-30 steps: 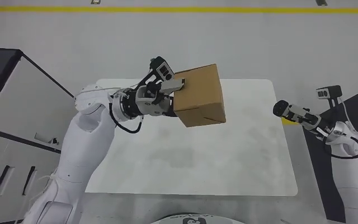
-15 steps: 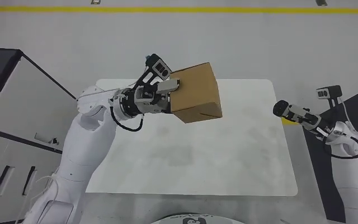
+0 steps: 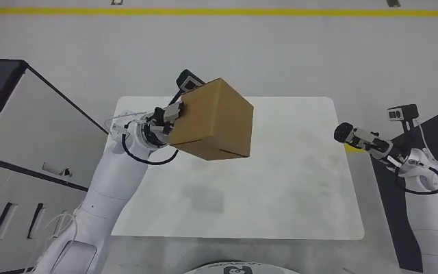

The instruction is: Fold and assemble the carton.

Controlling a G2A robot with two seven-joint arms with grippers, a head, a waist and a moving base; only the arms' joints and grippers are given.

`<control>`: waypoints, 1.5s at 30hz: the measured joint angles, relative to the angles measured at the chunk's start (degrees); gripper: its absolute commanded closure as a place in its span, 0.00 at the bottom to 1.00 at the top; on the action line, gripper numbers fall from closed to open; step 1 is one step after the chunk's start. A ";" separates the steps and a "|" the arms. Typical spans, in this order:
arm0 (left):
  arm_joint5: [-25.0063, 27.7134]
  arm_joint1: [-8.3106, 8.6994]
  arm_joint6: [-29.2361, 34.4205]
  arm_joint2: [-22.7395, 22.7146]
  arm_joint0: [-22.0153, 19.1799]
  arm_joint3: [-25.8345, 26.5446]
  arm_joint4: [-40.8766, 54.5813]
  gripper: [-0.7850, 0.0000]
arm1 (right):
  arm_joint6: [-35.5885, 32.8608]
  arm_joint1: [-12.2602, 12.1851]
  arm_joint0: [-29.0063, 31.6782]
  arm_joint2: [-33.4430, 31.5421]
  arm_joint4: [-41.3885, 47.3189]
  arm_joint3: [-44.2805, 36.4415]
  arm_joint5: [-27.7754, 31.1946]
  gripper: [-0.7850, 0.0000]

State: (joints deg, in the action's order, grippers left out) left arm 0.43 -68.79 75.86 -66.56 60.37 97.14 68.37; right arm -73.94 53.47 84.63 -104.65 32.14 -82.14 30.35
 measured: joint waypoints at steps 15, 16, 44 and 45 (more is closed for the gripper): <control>0.96 -1.01 -3.07 -1.54 2.06 0.25 8.73 1.00 | 0.00 0.00 0.00 0.00 0.00 0.00 0.00 0.00; 0.96 -1.07 -3.02 -1.57 2.10 0.25 9.00 1.00 | 0.00 0.00 0.00 0.00 0.00 0.00 0.00 0.00; 1.77 -2.94 2.63 -1.09 0.93 -1.79 10.09 1.00 | 0.00 0.00 0.00 0.00 0.00 0.00 0.00 0.00; 2.14 -2.85 2.40 -1.41 0.64 -1.88 8.13 1.00 | 0.00 0.00 0.00 0.00 0.00 0.00 0.00 0.00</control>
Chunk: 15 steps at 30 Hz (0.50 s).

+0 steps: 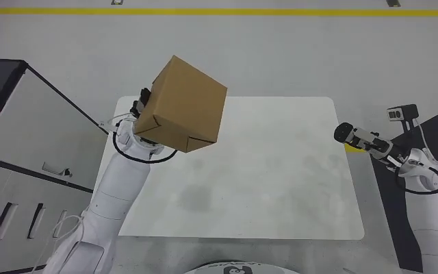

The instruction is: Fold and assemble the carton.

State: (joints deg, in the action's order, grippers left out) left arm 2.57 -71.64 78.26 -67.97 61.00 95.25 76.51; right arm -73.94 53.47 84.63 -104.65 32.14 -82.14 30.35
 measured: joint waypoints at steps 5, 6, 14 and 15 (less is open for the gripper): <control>0.56 1.15 -3.46 -2.10 -2.06 0.29 -18.49 1.00 | 0.00 0.00 0.00 0.00 0.00 0.00 0.00 0.00; 0.58 1.43 -3.96 -2.46 -2.57 0.70 -22.75 1.00 | 0.00 0.00 0.00 0.00 0.00 0.00 0.00 0.00; 0.99 2.04 -5.37 -3.45 -3.36 1.82 -34.48 1.00 | 0.00 0.00 0.00 0.00 0.00 0.00 0.00 0.00; 0.99 2.04 -5.37 -3.44 -3.35 1.81 -34.27 1.00 | 0.00 0.00 0.00 0.00 0.00 0.00 0.00 0.00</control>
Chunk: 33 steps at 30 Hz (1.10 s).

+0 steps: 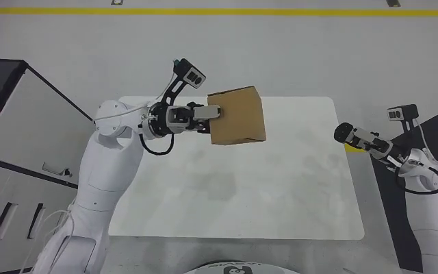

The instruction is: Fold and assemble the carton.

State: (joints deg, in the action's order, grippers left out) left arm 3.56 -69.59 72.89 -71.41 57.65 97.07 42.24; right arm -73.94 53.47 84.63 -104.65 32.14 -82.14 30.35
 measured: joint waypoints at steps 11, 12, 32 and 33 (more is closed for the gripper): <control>21.91 0.69 5.27 -0.74 -5.55 -1.18 -16.38 1.00 | 0.00 0.00 0.00 0.00 0.00 0.00 0.00 0.00; 23.37 0.74 4.89 -0.48 -6.35 -0.96 -17.66 1.00 | 0.00 0.00 0.00 0.00 0.00 0.00 0.00 0.00; 42.99 3.20 -15.02 2.01 -11.62 3.06 -49.53 1.00 | 0.00 0.00 0.00 0.00 0.00 0.00 0.00 0.00; 45.69 3.39 -17.72 2.20 -11.69 2.58 -52.56 1.00 | 0.00 0.00 0.00 0.00 0.00 0.00 0.00 0.00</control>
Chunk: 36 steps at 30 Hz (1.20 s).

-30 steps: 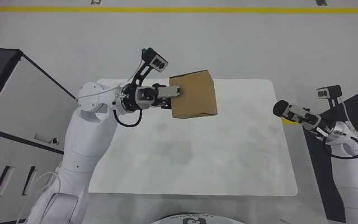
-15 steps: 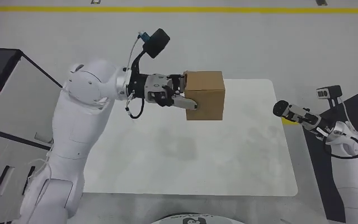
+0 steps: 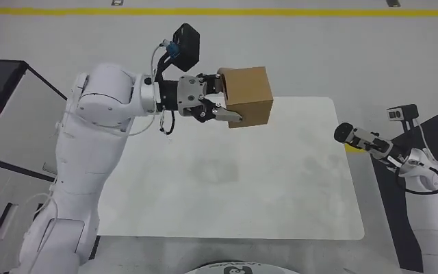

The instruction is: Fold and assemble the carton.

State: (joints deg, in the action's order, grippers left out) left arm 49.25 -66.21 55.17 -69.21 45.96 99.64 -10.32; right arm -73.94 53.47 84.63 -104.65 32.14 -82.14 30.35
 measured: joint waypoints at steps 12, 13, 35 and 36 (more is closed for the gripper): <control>8.75 4.12 -26.27 6.74 -3.91 4.09 -33.15 1.00 | 0.00 0.00 0.00 0.00 0.00 0.00 0.00 0.00; 8.75 4.65 -29.50 7.80 -4.27 3.62 -36.25 1.00 | 0.00 0.00 0.00 0.00 0.00 0.00 0.00 0.00; 8.76 7.06 -57.89 1.69 1.53 4.14 -64.23 1.00 | 0.00 0.00 0.00 0.00 0.00 0.00 0.00 0.00; 8.75 7.31 -60.81 1.28 1.97 4.07 -66.82 1.00 | 0.00 0.00 0.00 0.00 0.00 0.00 0.00 0.00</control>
State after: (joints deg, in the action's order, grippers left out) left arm 58.00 -58.90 -5.64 -67.93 47.93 103.72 -77.14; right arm -73.94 53.47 84.63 -104.65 32.14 -82.14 30.35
